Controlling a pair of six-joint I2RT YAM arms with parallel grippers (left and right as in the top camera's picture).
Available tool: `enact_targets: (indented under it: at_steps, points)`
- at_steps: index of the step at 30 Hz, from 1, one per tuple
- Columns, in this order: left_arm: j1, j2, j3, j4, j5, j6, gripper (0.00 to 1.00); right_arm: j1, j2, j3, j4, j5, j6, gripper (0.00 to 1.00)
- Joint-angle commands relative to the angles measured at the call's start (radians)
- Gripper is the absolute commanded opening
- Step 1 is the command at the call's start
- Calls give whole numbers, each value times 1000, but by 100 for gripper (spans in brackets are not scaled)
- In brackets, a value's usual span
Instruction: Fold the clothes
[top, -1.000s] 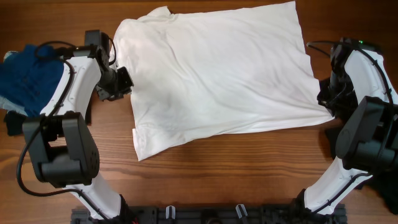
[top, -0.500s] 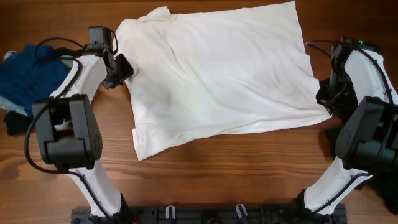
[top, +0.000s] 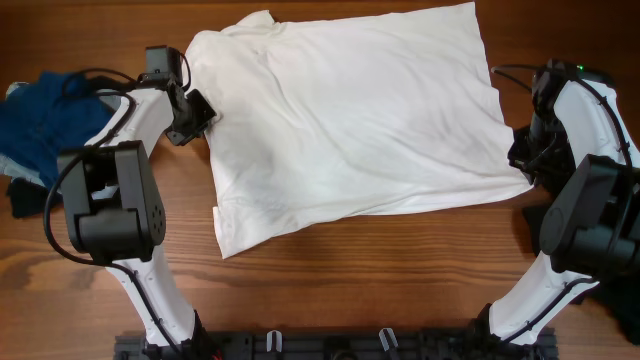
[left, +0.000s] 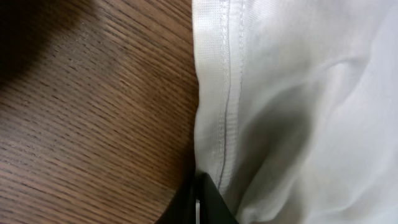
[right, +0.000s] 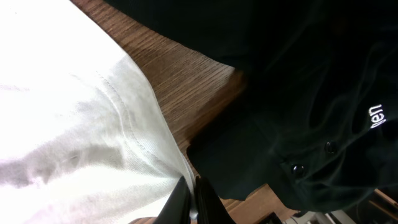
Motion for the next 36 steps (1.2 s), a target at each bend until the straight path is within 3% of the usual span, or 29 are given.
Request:
enact_targets:
  at_steps: [1, 8, 13, 15, 16, 30, 33, 36]
  points:
    - [43, -7, 31, -19, -8, 54, 4, -2, -10, 2, 2, -2, -6, 4]
    - [130, -101, 136, -28, -49, 77, 4, -2, -10, 2, 1, -2, -6, 4]
    - [115, -100, 135, -166, 40, 77, 6, -2, -10, 2, 3, -2, -6, 4]
    - [95, -92, 134, -199, 93, 77, 55, -2, -10, 2, 3, -2, -6, 4]
    - [86, -84, 134, -206, 106, 76, 60, -2, -10, 2, 3, -2, -6, 4]
    - [-27, 124, 134, -120, -23, 13, 55, -1, -10, 2, 2, -2, -6, 4]
    - [-48, 159, 134, -114, -28, 13, 42, -1, -10, 2, 1, -2, -6, 4]
    - [-69, 167, 134, -130, -129, 13, 41, -1, -10, 2, 2, -2, -6, 4]
